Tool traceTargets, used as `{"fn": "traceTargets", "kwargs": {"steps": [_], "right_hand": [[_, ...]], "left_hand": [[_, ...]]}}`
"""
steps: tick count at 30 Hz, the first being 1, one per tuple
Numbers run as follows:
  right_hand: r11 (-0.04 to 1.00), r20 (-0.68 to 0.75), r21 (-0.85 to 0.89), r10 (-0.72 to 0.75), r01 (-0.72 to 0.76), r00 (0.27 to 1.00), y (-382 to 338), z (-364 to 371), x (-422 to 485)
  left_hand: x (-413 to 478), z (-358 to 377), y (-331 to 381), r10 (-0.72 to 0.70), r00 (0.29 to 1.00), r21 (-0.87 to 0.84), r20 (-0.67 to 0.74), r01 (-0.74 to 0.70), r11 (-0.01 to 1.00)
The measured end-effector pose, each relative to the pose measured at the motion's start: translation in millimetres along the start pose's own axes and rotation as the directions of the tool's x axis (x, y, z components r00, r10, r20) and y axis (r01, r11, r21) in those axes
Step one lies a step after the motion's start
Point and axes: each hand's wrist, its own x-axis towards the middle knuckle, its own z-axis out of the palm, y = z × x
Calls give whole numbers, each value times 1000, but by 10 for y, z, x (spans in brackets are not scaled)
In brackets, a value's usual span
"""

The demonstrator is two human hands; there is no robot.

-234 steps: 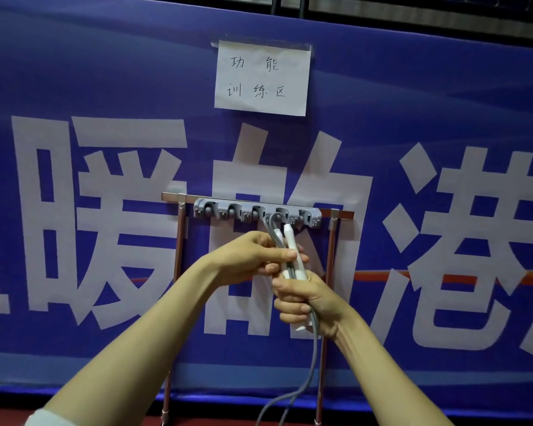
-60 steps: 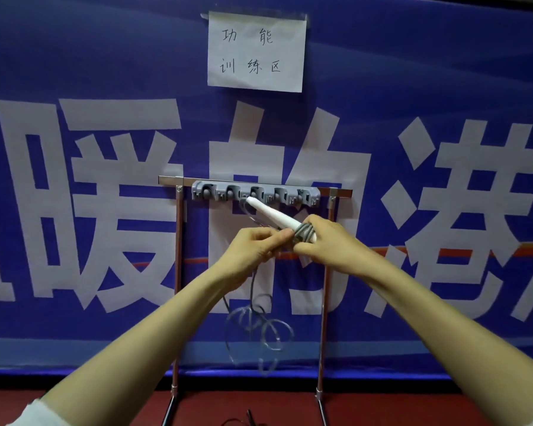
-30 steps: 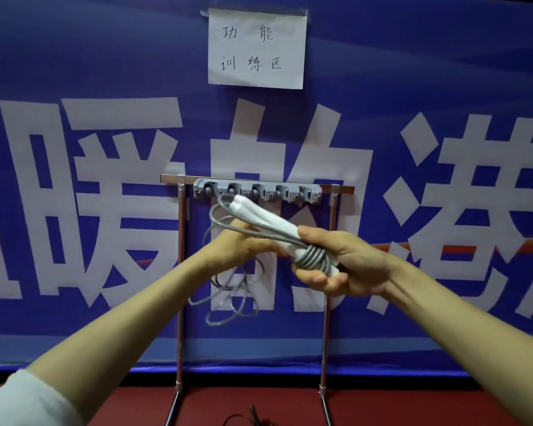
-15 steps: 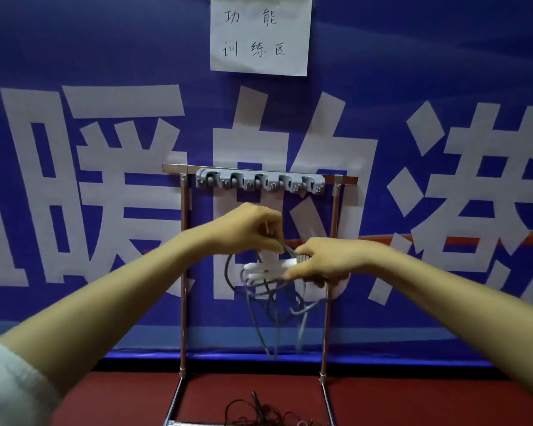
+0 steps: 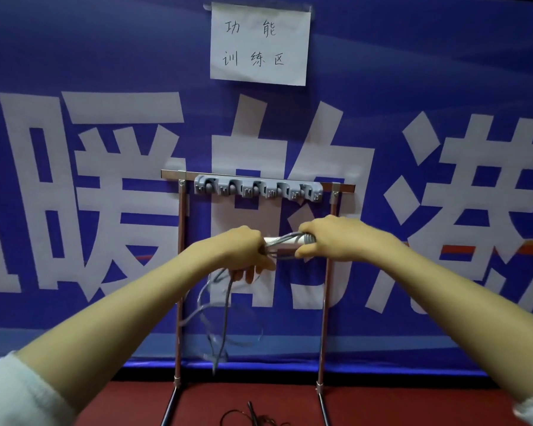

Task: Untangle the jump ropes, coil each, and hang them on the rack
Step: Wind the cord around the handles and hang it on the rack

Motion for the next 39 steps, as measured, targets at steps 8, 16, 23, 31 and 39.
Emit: {"fn": "traceTargets", "kwargs": {"steps": [8, 16, 23, 31, 39], "right_hand": [[946, -418, -314, -65, -77, 906, -40, 203, 56], [989, -501, -131, -4, -71, 865, -3, 255, 52], [770, -217, 631, 56, 96, 975, 44, 133, -38], [88, -175, 982, 88, 167, 981, -28, 114, -47], [-154, -131, 978, 81, 142, 988, 48, 57, -74]], "left_hand": [[-36, 119, 154, 92, 995, -950, 26, -3, 311], [63, 266, 208, 0, 1000, -996, -20, -20, 89], [21, 278, 295, -29, 923, -894, -384, -364, 260], [20, 241, 370, 94, 890, -865, -447, -456, 210], [-16, 221, 273, 194, 943, -944, -270, -299, 140]]}}
